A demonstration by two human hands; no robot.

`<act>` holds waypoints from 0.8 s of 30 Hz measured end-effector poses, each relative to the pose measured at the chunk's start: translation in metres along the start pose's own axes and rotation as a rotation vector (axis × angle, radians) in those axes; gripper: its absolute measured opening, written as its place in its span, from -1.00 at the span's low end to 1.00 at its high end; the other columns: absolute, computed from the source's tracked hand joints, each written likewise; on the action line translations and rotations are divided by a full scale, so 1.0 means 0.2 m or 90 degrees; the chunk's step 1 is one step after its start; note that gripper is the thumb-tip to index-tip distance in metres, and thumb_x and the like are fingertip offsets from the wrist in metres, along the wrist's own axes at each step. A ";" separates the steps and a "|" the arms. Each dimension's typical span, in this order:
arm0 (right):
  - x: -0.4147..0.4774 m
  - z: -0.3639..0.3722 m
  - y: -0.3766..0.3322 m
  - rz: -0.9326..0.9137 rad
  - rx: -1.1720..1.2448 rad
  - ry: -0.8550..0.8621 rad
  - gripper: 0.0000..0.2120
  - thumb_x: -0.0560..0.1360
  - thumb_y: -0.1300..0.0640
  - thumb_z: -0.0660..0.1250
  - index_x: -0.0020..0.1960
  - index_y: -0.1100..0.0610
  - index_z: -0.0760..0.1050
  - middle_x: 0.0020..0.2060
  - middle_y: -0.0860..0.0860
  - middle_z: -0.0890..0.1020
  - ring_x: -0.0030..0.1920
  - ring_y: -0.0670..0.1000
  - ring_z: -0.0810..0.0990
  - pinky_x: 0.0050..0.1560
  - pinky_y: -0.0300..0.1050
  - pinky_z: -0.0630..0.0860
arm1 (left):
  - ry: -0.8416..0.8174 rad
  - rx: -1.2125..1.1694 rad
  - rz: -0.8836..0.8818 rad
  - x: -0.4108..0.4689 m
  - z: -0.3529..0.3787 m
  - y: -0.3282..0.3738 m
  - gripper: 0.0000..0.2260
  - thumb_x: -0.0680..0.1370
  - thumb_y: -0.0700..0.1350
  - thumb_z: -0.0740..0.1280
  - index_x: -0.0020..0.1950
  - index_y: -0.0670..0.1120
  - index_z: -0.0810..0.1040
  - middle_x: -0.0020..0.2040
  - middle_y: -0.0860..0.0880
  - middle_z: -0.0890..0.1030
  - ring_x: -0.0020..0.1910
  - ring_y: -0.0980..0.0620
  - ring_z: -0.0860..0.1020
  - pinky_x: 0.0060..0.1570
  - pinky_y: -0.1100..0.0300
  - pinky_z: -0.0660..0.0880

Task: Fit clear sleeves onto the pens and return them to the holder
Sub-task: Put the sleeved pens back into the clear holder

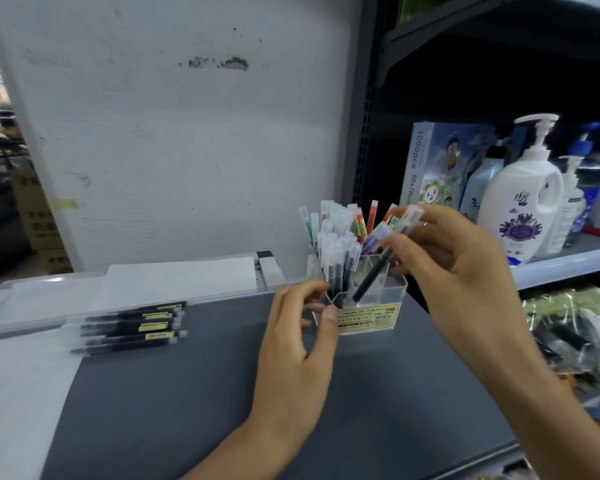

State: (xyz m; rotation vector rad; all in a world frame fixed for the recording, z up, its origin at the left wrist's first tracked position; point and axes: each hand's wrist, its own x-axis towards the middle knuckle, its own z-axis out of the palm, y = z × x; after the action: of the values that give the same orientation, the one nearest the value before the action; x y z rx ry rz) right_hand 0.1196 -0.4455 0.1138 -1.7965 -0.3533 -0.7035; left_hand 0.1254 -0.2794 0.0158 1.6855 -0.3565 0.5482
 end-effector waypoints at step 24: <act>0.00 0.06 0.13 -0.026 0.014 0.044 -0.84 0.64 0.27 0.38 0.14 0.03 0.56 -0.06 -0.03 0.73 0.02 -0.03 0.74 0.10 -0.03 0.69 | -0.011 -0.022 -0.093 0.02 0.01 -0.03 -0.69 0.67 -0.16 0.30 0.31 0.22 0.54 0.23 0.21 0.62 0.24 0.22 0.57 0.21 0.23 0.49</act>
State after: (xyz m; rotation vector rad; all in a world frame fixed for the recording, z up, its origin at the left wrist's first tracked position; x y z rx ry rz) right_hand 0.1379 -0.4432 0.0925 -1.7429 -0.3513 -0.7865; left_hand 0.1328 -0.2795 0.0135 1.6683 -0.2513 0.4177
